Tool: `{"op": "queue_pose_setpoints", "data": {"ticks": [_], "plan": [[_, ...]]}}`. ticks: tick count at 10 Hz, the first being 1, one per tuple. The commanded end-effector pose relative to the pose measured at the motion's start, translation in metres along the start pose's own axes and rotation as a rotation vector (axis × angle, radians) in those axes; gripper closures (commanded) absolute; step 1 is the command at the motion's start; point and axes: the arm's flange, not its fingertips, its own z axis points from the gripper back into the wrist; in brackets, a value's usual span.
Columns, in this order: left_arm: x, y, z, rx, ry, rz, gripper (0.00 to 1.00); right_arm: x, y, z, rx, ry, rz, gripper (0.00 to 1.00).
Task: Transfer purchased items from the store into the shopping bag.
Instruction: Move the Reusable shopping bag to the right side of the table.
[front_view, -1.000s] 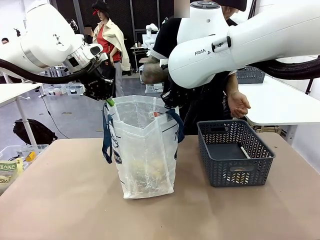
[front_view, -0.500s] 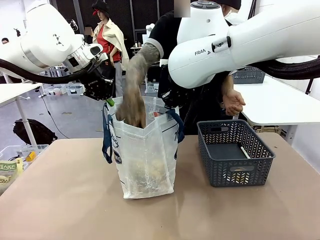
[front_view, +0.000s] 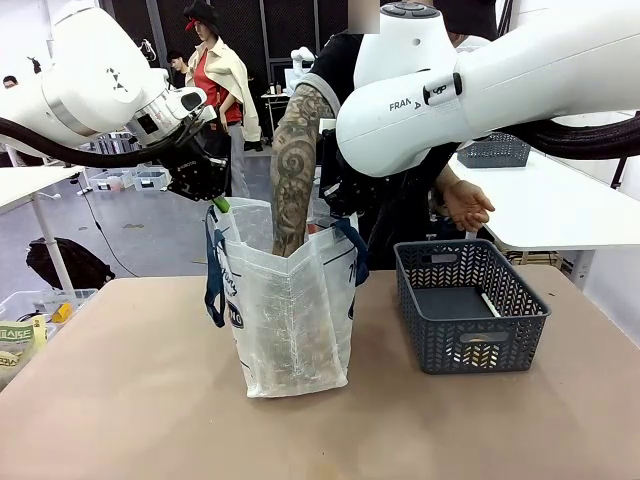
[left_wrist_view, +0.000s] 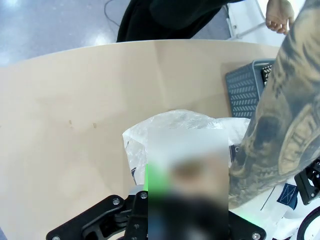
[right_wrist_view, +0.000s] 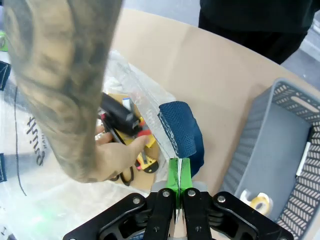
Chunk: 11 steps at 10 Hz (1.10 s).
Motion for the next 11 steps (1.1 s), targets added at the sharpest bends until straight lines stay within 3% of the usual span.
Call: {"op": "queue_pose_setpoints", "data": {"ticks": [1,11], "plan": [[-0.0013,0.0018,0.0051,0.002,-0.008,0.014,1.0,-0.001,-0.0026,0.001,-0.001,-0.003,-0.006,1.0],[-0.0013,0.0018,0.0051,0.002,-0.008,0.014,1.0,-0.001,-0.0026,0.001,-0.001,-0.003,-0.006,1.0]]}}
